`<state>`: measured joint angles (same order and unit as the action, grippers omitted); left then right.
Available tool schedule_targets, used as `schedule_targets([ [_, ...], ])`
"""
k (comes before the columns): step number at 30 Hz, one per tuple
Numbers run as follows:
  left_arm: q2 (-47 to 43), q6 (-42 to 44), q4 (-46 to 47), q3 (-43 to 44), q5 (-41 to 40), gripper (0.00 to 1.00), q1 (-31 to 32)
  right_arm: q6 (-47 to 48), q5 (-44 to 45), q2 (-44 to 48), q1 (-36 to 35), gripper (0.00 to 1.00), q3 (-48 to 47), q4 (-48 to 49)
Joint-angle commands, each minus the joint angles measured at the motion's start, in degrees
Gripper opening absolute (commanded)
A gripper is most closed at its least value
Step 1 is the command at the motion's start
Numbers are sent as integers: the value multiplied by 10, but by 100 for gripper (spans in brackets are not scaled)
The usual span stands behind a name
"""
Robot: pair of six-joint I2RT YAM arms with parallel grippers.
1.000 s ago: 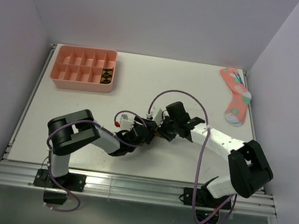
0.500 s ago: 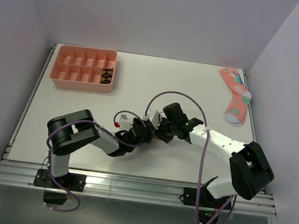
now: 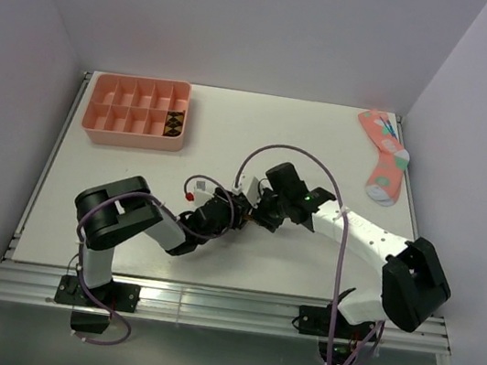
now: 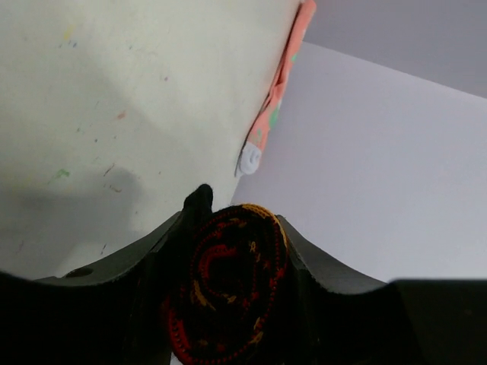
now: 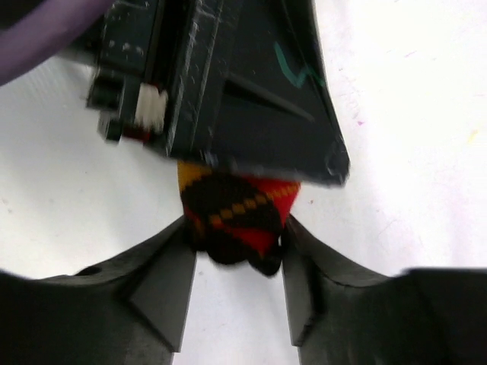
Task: Roll the socks
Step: Pick up the sock at the center of the board, then place the sock in the storage box.
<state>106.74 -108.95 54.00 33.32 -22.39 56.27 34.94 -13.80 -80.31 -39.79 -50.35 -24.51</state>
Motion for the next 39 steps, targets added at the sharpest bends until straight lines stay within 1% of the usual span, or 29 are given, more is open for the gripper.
schedule_targets([
  [1,0,65,91,-26,29,0,-27,-22,17,52,14,57,-67,-42],
  [2,-3,76,103,-32,45,0,-40,-24,17,59,23,61,-77,-52],
  [5,-24,116,103,-38,73,0,-67,-36,18,84,62,68,-111,-81],
  [8,-57,158,88,-41,90,0,-92,-40,18,101,102,71,-142,-111],
  [10,-85,192,84,-42,127,0,-111,-42,20,107,132,72,-153,-121],
  [11,-97,203,79,-42,139,0,-134,-41,27,107,140,72,-154,-125],
  [13,-136,239,42,-38,189,0,-164,-37,38,105,160,72,-150,-122],
  [14,-151,256,25,-30,207,0,-200,-37,42,103,167,72,-148,-120],
  [15,-167,273,-17,-21,242,0,-221,-33,40,101,175,72,-148,-119],
  [16,-203,305,-56,-11,252,0,-243,-31,34,94,182,72,-149,-120],
  [17,-222,322,-84,9,259,0,-287,-29,30,90,201,72,-150,-124],
  [18,-239,342,-107,22,265,0,-309,-24,21,86,210,72,-152,-129],
  [19,-261,381,-170,40,289,0,-332,-22,18,79,217,72,-157,-131],
  [20,-264,400,-198,85,306,0,-380,-19,13,76,230,72,-157,-133],
  [21,-263,419,-230,110,326,0,-406,-15,11,75,236,72,-156,-133],
  [22,-256,455,-258,134,342,0,-427,-13,11,73,238,72,-153,-133],
  [23,-252,473,-317,180,360,0,-464,-11,11,72,242,72,-152,-132],
  [24,-244,491,-345,204,375,0,-483,-8,9,70,247,72,-150,-131],
  [25,-218,530,-367,231,394,0,-499,-7,7,70,249,72,-148,-130],
  [26,-202,550,-431,290,437,1,-534,-5,6,69,253,72,-147,-130],
  [27,-184,570,-466,323,445,0,-550,-1,4,67,255,72,-148,-130],
  [28,-156,614,-503,353,449,0,-560,-1,2,65,260,72,-147,-130],
  [29,-143,634,-523,403,472,1,-578,0,1,62,262,72,-146,-128],
  [31,-95,697,-621,466,462,0,-583,2,2,53,267,72,-145,-125],
  [32,-81,713,-650,521,457,0,-583,2,-1,51,268,72,-144,-124],
  [33,-69,725,-680,539,459,0,-583,0,-2,47,270,71,-144,-121],
  [35,-31,752,-712,594,449,0,-586,1,-2,39,272,71,-140,-120],
  [37,12,773,-768,647,423,0,-586,1,3,35,273,71,-133,-115],
  [39,38,790,-797,679,417,0,-586,3,4,32,274,70,-130,-116],
])
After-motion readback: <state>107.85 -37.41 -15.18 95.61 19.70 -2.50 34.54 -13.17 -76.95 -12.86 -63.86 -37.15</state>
